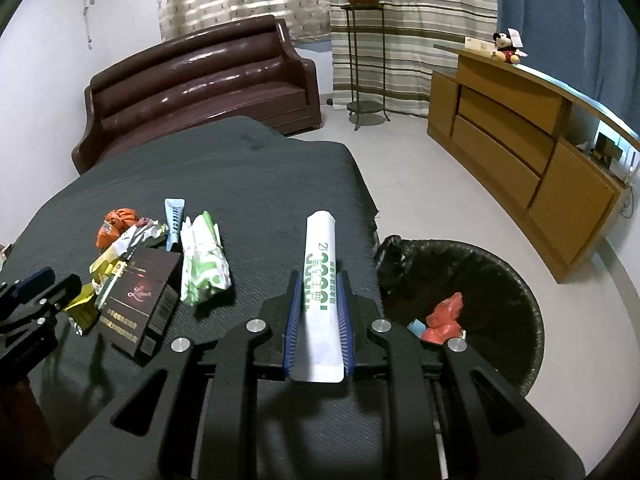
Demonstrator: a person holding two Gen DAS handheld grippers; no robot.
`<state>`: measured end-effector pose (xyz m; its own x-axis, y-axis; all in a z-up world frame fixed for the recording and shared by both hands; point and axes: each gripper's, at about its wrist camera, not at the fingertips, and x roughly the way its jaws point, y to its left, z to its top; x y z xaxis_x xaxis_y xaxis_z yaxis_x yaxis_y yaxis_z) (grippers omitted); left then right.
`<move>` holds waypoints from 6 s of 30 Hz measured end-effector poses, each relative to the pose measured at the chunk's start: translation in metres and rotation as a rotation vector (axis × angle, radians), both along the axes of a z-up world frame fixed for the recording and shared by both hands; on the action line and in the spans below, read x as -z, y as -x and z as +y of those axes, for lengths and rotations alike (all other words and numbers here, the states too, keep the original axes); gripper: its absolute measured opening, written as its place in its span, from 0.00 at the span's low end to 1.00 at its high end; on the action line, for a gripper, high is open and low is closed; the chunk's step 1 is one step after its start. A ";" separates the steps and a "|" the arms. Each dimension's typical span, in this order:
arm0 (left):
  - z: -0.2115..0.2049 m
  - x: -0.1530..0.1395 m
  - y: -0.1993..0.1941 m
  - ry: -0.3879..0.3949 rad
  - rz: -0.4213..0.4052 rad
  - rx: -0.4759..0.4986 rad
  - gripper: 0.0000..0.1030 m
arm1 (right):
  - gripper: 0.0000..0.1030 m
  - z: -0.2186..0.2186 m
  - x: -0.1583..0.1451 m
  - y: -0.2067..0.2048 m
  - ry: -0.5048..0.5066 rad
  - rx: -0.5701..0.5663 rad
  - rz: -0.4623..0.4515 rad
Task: Collect trash
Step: 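Grasp the yellow wrapper with the left gripper while the right holds the white tube, then carry the yellow wrapper and white tube over the bin and open both grippers, then move both grippers back to the table and grasp the green-and-white packet with the right gripper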
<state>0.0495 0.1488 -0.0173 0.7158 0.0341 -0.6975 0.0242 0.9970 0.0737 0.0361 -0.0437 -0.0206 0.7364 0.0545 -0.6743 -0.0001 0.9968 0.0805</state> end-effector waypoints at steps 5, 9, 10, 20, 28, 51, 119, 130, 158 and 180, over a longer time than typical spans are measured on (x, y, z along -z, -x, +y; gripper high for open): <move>-0.004 0.004 -0.008 -0.013 0.017 -0.007 0.54 | 0.17 -0.004 0.000 0.002 -0.013 -0.003 -0.003; -0.007 0.007 -0.011 -0.012 0.028 0.002 0.47 | 0.17 -0.006 0.001 0.002 -0.020 -0.003 -0.003; -0.007 0.008 -0.011 -0.008 0.029 0.011 0.46 | 0.17 -0.007 0.001 0.002 -0.023 -0.003 -0.001; -0.010 0.013 -0.015 0.028 0.058 0.083 0.27 | 0.17 -0.009 0.005 0.000 -0.024 -0.002 0.008; -0.012 0.013 -0.010 0.037 0.044 0.107 0.20 | 0.17 -0.006 0.008 0.001 -0.019 -0.006 0.013; -0.030 -0.025 0.015 0.081 -0.068 0.162 0.20 | 0.17 -0.021 -0.007 0.014 -0.012 0.019 -0.034; -0.247 0.010 -0.033 0.022 -0.011 0.389 0.43 | 0.31 -0.170 0.022 0.017 -0.044 0.313 -0.012; -0.223 -0.002 -0.025 0.030 -0.041 0.368 0.45 | 0.48 -0.162 0.021 0.019 -0.066 0.291 -0.012; -0.023 -0.010 -0.010 -0.010 -0.051 0.010 0.52 | 0.53 0.023 0.006 -0.010 -0.035 -0.104 0.051; 0.030 0.004 -0.022 0.022 -0.002 -0.085 0.52 | 0.43 0.077 0.010 -0.054 0.028 -0.173 0.110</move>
<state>0.0716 0.1791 -0.0215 0.7123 0.0795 -0.6973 -0.0606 0.9968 0.0518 0.0898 0.0337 -0.0305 0.6396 0.1545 -0.7530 -0.1647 0.9844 0.0622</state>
